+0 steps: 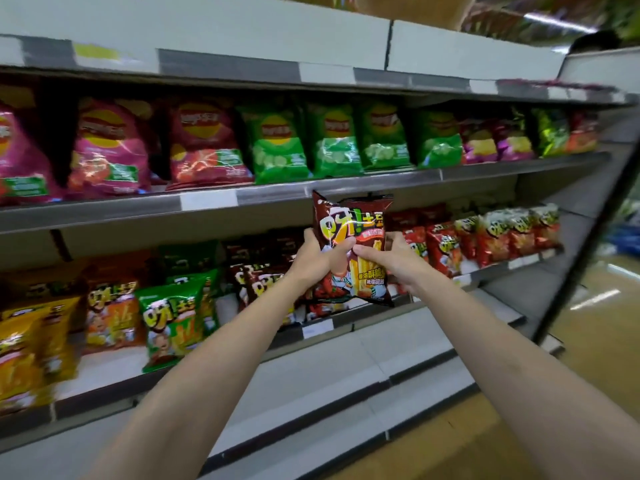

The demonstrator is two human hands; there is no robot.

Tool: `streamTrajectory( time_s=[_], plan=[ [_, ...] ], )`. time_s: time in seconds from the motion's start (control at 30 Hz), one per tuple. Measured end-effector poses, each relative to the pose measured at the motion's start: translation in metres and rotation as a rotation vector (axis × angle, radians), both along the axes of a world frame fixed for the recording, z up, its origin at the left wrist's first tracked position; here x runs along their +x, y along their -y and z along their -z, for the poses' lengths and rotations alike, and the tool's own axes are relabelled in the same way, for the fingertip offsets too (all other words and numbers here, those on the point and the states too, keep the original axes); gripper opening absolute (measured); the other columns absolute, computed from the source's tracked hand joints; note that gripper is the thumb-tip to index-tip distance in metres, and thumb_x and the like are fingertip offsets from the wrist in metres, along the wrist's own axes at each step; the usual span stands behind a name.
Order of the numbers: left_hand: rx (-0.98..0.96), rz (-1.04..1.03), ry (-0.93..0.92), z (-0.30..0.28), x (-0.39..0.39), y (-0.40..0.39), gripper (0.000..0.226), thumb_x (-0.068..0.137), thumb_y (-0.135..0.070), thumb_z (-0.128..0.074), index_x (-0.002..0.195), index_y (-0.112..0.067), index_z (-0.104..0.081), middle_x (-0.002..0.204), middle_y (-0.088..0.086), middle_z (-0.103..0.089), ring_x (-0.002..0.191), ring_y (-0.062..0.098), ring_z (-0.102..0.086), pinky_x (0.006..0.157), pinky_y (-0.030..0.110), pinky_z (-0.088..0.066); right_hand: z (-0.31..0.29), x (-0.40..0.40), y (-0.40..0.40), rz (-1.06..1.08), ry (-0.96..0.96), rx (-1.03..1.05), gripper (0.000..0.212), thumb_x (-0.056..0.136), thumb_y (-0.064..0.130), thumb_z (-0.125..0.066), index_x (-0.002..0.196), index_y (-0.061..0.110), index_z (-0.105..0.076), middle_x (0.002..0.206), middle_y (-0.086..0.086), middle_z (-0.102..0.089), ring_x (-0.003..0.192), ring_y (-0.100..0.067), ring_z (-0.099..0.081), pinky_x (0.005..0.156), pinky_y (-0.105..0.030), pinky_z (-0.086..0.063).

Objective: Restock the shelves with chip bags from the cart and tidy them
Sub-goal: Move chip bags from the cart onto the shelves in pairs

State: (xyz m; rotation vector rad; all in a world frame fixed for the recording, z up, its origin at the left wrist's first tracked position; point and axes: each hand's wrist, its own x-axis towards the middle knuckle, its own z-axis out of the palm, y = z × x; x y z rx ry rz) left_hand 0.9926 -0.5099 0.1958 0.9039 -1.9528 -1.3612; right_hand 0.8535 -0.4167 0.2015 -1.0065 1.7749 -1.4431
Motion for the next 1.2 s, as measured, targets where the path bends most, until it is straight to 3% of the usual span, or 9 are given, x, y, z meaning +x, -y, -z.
streamTrajectory(
  time_s=[0.23, 0.33, 0.4, 0.5, 0.63, 0.8, 0.9, 1.03, 1.2],
  plan=[
    [0.152, -0.002, 0.031, 0.055, -0.092, 0.04, 0.099, 0.084, -0.056, -0.062, 0.151, -0.01, -0.006, 0.153, 0.008, -0.034, 0.136, 0.028, -0.038, 0.111, 0.044, -0.035, 0.042, -0.079, 0.029, 0.072, -0.023, 0.086, 0.077, 0.082, 0.024, -0.075, 0.139, 0.011, -0.025, 0.123, 0.0, -0.043, 0.106, -0.015, -0.048, 0.087, -0.031, -0.045],
    [0.206, -0.001, 0.065, 0.073, -0.127, 0.062, 0.097, 0.088, -0.053, -0.06, 0.154, -0.016, 0.0, 0.159, 0.004, -0.02, 0.144, 0.027, -0.024, 0.113, 0.041, -0.026, 0.059, -0.116, 0.053, 0.063, -0.016, 0.149, 0.07, 0.082, 0.021, -0.075, 0.134, 0.014, -0.029, 0.118, 0.0, -0.052, 0.106, -0.017, -0.051, 0.088, -0.032, -0.046],
    [0.212, -0.014, 0.082, 0.084, -0.146, 0.077, 0.097, 0.089, -0.049, -0.061, 0.154, -0.016, 0.003, 0.161, 0.005, -0.011, 0.147, 0.026, -0.015, 0.115, 0.039, -0.02, 0.066, -0.132, 0.071, 0.063, -0.08, 0.225, 0.073, 0.076, 0.033, -0.079, 0.132, 0.018, -0.034, 0.114, 0.003, -0.053, 0.11, -0.018, -0.052, 0.094, -0.036, -0.046],
    [0.155, -0.072, 0.156, 0.101, -0.172, 0.099, 0.094, 0.088, -0.046, -0.064, 0.154, -0.017, -0.004, 0.161, 0.009, -0.007, 0.147, 0.027, -0.011, 0.116, 0.04, -0.018, 0.098, -0.172, 0.106, 0.055, -0.221, 0.317, 0.106, 0.041, 0.069, -0.08, 0.129, 0.025, -0.042, 0.13, -0.002, -0.054, 0.123, -0.025, -0.05, 0.103, -0.049, -0.044],
    [0.167, -0.137, 0.258, 0.131, -0.197, 0.126, 0.086, 0.084, -0.048, -0.066, 0.151, -0.019, -0.02, 0.157, 0.013, -0.02, 0.145, 0.03, -0.018, 0.117, 0.045, -0.021, 0.13, -0.201, 0.136, 0.019, -0.159, 0.373, 0.074, 0.072, 0.04, -0.08, 0.134, 0.022, -0.042, 0.131, -0.007, -0.055, 0.126, -0.026, -0.048, 0.106, -0.047, -0.042],
    [0.163, -0.2, 0.251, 0.164, -0.213, 0.137, 0.054, 0.086, -0.034, -0.068, 0.132, -0.015, -0.047, 0.127, 0.004, -0.059, 0.119, 0.024, -0.055, 0.1, 0.039, -0.045, 0.159, -0.217, 0.156, -0.019, -0.166, 0.383, 0.076, 0.076, 0.023, -0.077, 0.141, 0.023, -0.038, 0.129, -0.007, -0.059, 0.125, -0.027, -0.05, 0.106, -0.048, -0.042],
    [0.186, -0.256, 0.253, 0.168, -0.22, 0.138, 0.049, 0.094, -0.026, -0.06, 0.134, -0.006, -0.041, 0.125, 0.008, -0.061, 0.115, 0.026, -0.058, 0.093, 0.032, -0.046, 0.16, -0.221, 0.159, 0.013, -0.133, 0.385, 0.05, 0.081, 0.012, -0.073, 0.123, 0.022, -0.049, 0.119, -0.007, -0.064, 0.114, -0.026, -0.059, 0.101, -0.048, -0.046],
    [0.191, -0.254, 0.29, 0.172, -0.229, 0.134, 0.057, 0.098, -0.026, -0.053, 0.145, -0.005, -0.028, 0.135, 0.011, -0.055, 0.125, 0.028, -0.052, 0.103, 0.038, -0.042, 0.159, -0.223, 0.163, -0.017, -0.05, 0.395, 0.038, 0.087, 0.008, -0.067, 0.113, 0.025, -0.045, 0.11, -0.004, -0.062, 0.106, -0.025, -0.059, 0.096, -0.045, -0.05],
    [0.206, -0.265, 0.278, 0.164, -0.228, 0.129, 0.052, 0.101, -0.023, -0.047, 0.148, -0.009, -0.029, 0.148, 0.008, -0.041, 0.136, 0.027, -0.04, 0.109, 0.033, -0.033, 0.157, -0.223, 0.164, -0.157, 0.027, 0.419, 0.044, 0.092, 0.0, -0.058, 0.13, 0.012, -0.041, 0.112, -0.003, -0.047, 0.11, -0.018, -0.048, 0.101, -0.039, -0.046]
  ],
)
